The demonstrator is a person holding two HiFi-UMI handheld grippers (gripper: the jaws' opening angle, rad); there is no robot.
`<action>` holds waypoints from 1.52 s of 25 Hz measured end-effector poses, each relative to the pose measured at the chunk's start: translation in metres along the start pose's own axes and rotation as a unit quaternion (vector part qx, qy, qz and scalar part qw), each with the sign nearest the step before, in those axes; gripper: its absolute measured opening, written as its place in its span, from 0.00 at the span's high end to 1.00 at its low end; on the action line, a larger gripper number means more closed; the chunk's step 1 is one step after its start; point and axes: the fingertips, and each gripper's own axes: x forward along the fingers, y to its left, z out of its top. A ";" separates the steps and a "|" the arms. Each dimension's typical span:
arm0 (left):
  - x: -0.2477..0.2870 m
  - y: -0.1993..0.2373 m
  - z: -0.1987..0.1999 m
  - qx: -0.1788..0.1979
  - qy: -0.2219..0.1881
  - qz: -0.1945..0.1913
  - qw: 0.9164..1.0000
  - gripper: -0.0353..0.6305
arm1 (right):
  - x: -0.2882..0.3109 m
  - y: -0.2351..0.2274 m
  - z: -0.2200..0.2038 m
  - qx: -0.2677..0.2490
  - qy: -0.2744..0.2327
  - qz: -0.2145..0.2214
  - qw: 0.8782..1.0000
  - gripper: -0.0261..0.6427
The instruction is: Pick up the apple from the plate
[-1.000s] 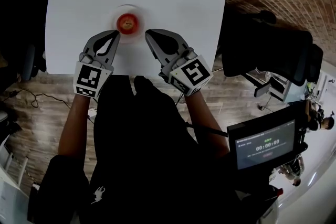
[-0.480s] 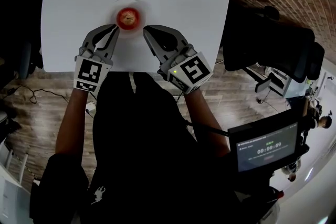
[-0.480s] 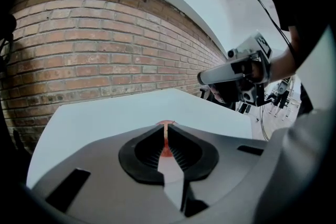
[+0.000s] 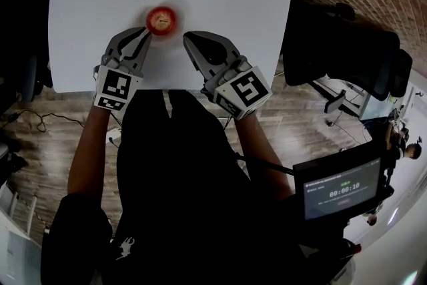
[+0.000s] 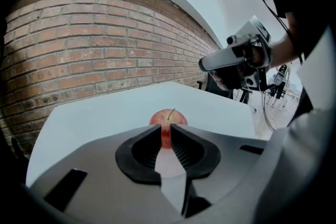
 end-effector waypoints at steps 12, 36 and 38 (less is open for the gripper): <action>0.008 0.000 -0.007 0.016 0.012 -0.012 1.000 0.73 | -0.003 -0.003 -0.004 0.016 0.006 -0.012 1.000 0.96; 0.028 -0.004 -0.020 0.042 0.033 -0.032 0.998 0.41 | -0.006 -0.006 0.000 0.012 0.004 -0.022 1.000 0.96; 0.031 -0.005 -0.022 0.045 0.036 -0.034 0.998 0.38 | -0.006 -0.008 0.000 0.012 0.004 -0.025 1.000 0.96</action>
